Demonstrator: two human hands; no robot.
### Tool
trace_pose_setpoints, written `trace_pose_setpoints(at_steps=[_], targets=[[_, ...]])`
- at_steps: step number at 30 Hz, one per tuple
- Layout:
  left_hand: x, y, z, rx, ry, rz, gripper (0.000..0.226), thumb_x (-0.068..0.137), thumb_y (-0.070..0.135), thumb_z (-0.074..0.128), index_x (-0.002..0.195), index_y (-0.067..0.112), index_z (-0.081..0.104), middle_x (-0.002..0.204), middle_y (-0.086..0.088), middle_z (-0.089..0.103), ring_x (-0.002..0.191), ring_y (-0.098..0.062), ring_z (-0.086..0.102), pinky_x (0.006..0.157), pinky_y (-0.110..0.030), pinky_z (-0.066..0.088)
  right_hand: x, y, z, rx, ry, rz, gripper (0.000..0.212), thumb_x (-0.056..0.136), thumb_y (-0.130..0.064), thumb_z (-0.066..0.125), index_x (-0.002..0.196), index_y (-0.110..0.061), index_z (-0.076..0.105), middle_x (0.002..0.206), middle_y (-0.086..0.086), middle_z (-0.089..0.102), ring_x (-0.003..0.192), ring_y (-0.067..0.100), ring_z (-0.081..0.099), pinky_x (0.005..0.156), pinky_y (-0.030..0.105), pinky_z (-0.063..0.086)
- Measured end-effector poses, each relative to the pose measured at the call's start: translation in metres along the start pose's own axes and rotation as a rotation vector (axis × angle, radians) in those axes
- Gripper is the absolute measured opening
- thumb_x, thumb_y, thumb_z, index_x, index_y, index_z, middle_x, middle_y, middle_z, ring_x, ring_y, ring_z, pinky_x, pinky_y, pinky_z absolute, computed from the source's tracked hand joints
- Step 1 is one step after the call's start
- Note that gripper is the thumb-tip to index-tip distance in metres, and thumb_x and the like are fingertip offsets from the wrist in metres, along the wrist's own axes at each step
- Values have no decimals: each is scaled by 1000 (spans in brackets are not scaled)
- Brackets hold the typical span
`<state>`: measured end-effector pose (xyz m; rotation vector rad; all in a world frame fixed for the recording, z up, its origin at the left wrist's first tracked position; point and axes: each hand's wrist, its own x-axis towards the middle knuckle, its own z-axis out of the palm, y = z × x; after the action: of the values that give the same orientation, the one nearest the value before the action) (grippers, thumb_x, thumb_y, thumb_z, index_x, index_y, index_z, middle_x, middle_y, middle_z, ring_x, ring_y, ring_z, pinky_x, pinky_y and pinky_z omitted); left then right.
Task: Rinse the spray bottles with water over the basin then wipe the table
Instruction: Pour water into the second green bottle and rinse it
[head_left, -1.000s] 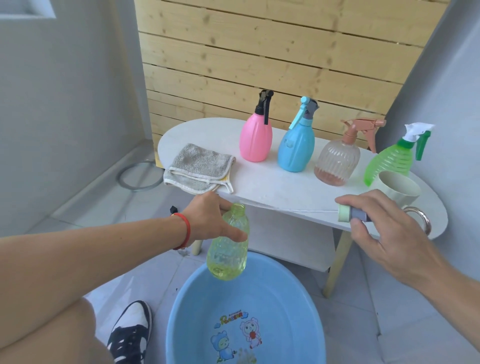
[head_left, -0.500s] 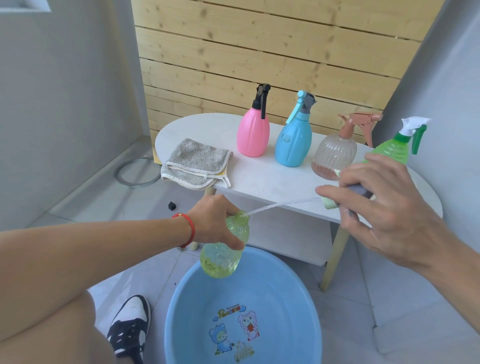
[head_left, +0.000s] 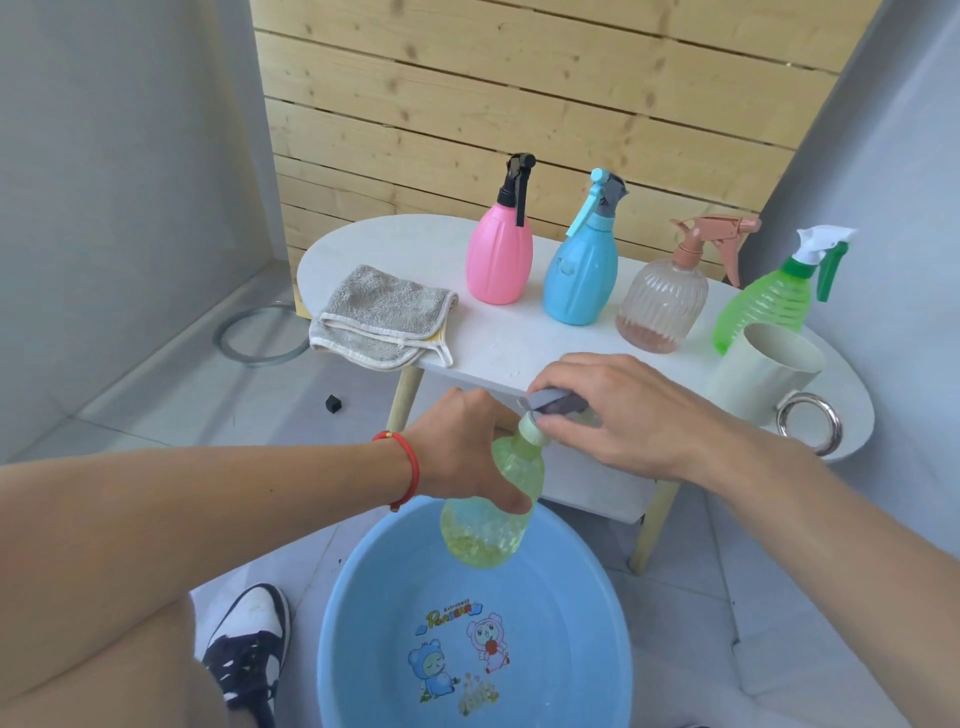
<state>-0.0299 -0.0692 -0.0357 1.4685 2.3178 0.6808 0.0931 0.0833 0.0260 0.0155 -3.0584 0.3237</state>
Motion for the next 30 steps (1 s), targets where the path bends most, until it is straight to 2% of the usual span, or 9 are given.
trace_pose_setpoints(at_steps=[5, 8, 10, 12, 17, 20, 24, 26, 30], targets=[[-1, 4, -3, -19, 48, 39, 50, 59, 39, 96, 68, 32, 47, 49, 11, 37, 47, -1, 45, 46, -12, 33, 14, -9, -12, 8, -178, 102, 23, 92, -50, 69, 103, -30, 68, 100, -6, 67, 99, 17, 59, 87, 47, 52], [-2, 5, -5, -54, 80, 51, 55, 60, 33, 97, 66, 32, 42, 47, 14, 38, 49, 3, 47, 47, -11, 33, 22, -15, -18, 6, -225, 172, 19, 87, -45, 75, 95, -28, 70, 88, -5, 67, 88, 16, 61, 80, 46, 55], [-1, 3, -6, -107, 88, 65, 50, 59, 31, 97, 73, 35, 50, 55, 21, 52, 59, 11, 52, 54, -7, 37, 25, -16, -23, 43, -238, 211, 16, 86, -42, 78, 92, -28, 70, 77, -6, 71, 78, 12, 65, 74, 43, 58], [0, 2, -8, -107, 72, 59, 48, 58, 37, 96, 86, 38, 57, 68, 19, 59, 66, 8, 54, 58, -9, 40, 26, -17, -25, 59, -256, 227, 15, 86, -39, 78, 92, -29, 68, 74, -7, 73, 78, 10, 67, 72, 40, 58], [3, -3, -12, -115, -10, 60, 44, 60, 39, 93, 84, 22, 60, 61, 7, 42, 54, -10, 39, 53, -26, 38, 26, -16, -25, 23, -267, 113, 19, 90, -36, 77, 102, -39, 62, 99, -12, 61, 97, 11, 56, 78, 35, 50], [-1, -7, -15, -145, -54, 93, 45, 61, 35, 93, 79, 20, 54, 63, 2, 35, 54, -12, 30, 50, -25, 29, 24, -19, -27, 25, -266, 90, 18, 89, -39, 77, 101, -35, 65, 95, -12, 63, 92, 8, 56, 74, 32, 49], [-2, -5, -16, -127, -35, 61, 59, 58, 35, 94, 68, 11, 41, 63, 1, 28, 54, -13, 22, 49, -29, 19, 24, -27, -26, -23, -226, 248, 39, 84, -60, 71, 84, -22, 62, 81, -2, 62, 82, 20, 61, 65, 40, 49], [-1, -3, -17, -142, -9, 33, 59, 57, 33, 95, 67, 11, 41, 62, 3, 27, 53, -13, 21, 47, -28, 18, 24, -31, -22, -71, -207, 332, 52, 87, -65, 63, 78, -15, 54, 83, 3, 55, 80, 25, 58, 57, 39, 40], [-1, -1, -15, -115, 6, 28, 57, 55, 34, 95, 62, 19, 40, 59, 5, 31, 51, -13, 26, 46, -26, 22, 22, -41, -20, -109, -194, 385, 51, 89, -67, 56, 79, -17, 51, 83, 2, 51, 75, 19, 53, 54, 36, 30]])
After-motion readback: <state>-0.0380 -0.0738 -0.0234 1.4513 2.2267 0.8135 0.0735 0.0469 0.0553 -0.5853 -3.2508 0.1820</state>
